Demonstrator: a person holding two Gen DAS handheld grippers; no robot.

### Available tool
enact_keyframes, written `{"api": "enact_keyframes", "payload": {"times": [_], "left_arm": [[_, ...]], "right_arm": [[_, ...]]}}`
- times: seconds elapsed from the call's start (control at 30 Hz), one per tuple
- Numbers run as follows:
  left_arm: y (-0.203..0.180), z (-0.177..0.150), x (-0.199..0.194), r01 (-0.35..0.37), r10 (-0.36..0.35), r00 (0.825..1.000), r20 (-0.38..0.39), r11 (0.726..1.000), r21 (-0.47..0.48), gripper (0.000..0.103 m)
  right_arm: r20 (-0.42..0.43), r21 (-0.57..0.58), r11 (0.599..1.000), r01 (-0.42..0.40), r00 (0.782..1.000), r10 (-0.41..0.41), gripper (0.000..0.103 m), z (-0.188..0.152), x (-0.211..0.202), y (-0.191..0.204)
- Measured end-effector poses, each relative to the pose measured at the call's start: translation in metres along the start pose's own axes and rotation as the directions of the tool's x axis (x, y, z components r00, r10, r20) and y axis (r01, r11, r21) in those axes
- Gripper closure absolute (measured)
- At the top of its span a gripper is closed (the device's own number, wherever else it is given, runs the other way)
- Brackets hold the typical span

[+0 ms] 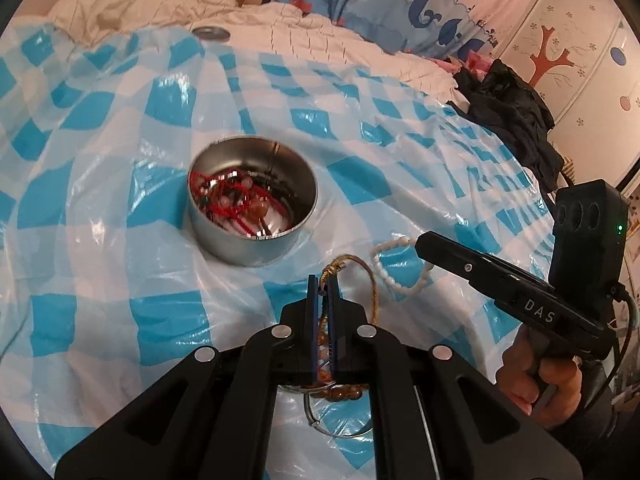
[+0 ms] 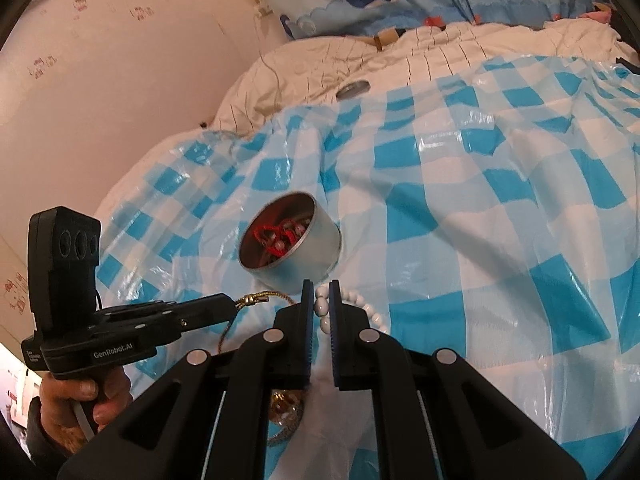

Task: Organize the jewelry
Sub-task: 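Carry the white bead bracelet and gold bangle over the silver tin with both tools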

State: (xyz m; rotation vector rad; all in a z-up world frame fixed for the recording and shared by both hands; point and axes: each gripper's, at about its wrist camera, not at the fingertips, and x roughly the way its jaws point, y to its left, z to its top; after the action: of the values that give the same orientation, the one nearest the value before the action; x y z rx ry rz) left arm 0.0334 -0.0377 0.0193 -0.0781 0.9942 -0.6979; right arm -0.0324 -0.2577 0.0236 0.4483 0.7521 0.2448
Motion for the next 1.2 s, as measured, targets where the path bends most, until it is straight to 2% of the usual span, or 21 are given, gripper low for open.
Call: {"api": "enact_keyframes", "payload": {"times": [0.33, 0.93, 1.2], "left_arm": [[-0.004, 0.006, -0.016, 0.013, -0.013, 0.999, 0.045, 1.000, 0.001, 0.100], [-0.002, 0.015, -0.021, 0.033, -0.031, 0.997, 0.075, 0.999, -0.027, 0.100], [0.018, 0.023, -0.033, 0.051, -0.042, 0.993, 0.114, 0.995, -0.081, 0.100]], "right_arm": [[0.067, -0.006, 1.000, -0.029, 0.997, 0.030, 0.095, 0.003, -0.005, 0.002], [0.084, -0.001, 0.999, -0.047, 0.995, 0.047, 0.095, 0.004, -0.010, 0.001], [0.084, 0.004, 0.998, -0.057, 0.995, 0.057, 0.095, 0.005, -0.011, 0.002]]}}
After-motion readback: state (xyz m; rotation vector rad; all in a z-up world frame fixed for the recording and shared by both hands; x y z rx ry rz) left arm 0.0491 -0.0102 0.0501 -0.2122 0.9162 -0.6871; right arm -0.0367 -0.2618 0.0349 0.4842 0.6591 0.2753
